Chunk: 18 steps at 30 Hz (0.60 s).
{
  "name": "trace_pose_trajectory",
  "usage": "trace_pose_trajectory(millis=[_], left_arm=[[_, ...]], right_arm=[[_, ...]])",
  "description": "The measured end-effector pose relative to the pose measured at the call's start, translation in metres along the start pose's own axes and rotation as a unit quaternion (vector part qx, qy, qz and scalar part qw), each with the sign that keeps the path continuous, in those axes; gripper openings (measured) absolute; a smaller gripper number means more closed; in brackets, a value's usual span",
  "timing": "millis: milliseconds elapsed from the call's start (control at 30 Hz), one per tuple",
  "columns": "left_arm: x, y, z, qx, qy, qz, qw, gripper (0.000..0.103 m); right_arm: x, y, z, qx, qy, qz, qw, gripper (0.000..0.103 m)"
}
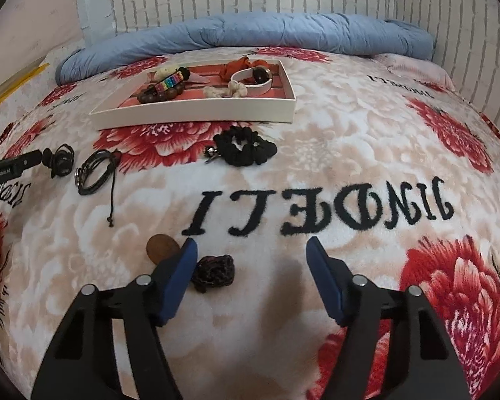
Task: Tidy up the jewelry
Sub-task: 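Move the left tool to the black hair claw while the right tool approaches the brown stone pendant, then grasp the black hair claw with the left tool while the right tool grasps the brown pendant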
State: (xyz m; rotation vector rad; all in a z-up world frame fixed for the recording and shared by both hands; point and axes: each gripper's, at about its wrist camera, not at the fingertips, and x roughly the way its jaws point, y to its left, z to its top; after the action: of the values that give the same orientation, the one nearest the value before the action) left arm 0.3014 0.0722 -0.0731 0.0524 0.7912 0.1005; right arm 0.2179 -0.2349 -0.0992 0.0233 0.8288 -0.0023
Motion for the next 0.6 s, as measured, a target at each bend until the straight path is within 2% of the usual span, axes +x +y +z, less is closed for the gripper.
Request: trace_pose_trajectory(millis=[133,400,600], left_arm=[[0.005,-0.001,0.002,0.0,0.003,-0.004,1.0,0.098],[0.022,-0.012,0.014,0.015,0.005,-0.006,0.9999,0.097],[0.043,-0.023,0.019,0.022,0.026,-0.016,0.9993,0.094]], right_arm=[[0.006,0.007,-0.002,-0.016,0.01,-0.003,1.0,0.056],[0.014,0.015,-0.002,-0.029,0.024,0.011,0.999,0.03],[0.018,0.019,-0.001,-0.031,0.03,0.021,0.999,0.021]])
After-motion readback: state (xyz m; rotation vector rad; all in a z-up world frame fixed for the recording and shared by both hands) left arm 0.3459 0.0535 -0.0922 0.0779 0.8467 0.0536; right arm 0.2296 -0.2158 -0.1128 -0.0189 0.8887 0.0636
